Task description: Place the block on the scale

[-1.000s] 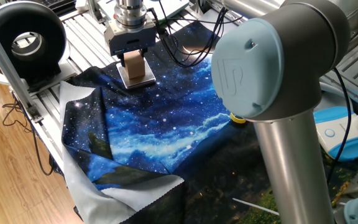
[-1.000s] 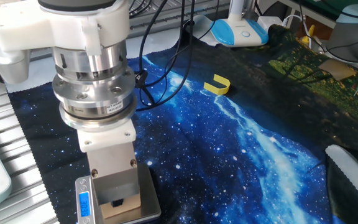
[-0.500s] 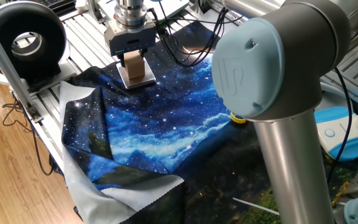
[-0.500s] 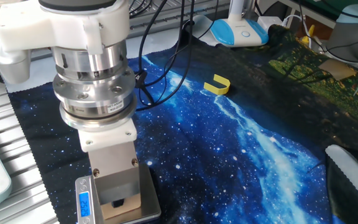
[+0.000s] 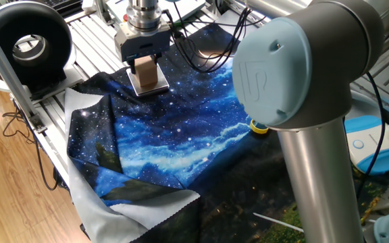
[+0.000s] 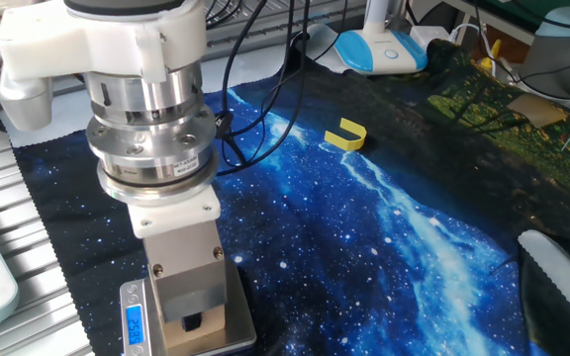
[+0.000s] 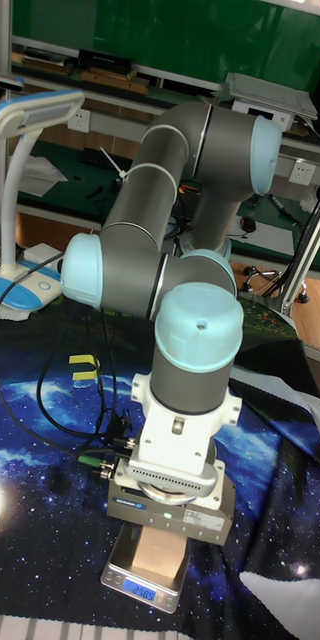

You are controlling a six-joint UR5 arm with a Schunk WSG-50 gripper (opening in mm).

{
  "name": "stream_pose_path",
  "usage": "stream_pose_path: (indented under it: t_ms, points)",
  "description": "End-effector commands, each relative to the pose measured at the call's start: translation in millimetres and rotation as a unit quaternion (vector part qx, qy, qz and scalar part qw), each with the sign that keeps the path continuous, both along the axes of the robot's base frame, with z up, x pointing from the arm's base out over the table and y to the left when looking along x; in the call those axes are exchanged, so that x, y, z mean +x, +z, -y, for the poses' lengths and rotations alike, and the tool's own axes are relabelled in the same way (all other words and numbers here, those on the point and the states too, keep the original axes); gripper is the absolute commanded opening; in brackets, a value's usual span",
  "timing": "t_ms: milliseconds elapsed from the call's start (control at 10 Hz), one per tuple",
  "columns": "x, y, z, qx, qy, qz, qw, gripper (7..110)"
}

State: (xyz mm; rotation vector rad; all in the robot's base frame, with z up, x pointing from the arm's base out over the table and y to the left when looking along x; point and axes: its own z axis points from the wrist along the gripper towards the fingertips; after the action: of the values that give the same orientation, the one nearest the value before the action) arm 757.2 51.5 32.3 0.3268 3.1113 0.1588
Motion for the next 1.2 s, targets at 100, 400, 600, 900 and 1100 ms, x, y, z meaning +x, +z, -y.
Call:
stream_pose_path:
  t_ms: [100,400,600,900,1100]
  points:
    - [-1.0,1.3,-1.5,0.009,0.007,0.0,0.9999,88]
    - [-3.3,5.8,-5.4,0.014,0.005,-0.002,0.9999,88]
    - [-6.1,15.4,-2.4,0.007,0.006,-0.006,0.9999,88]
    - [-10.1,31.9,7.3,-0.011,0.018,-0.002,0.9998,88]
    - [-13.3,54.8,-2.7,-0.001,0.013,0.012,0.9998,88]
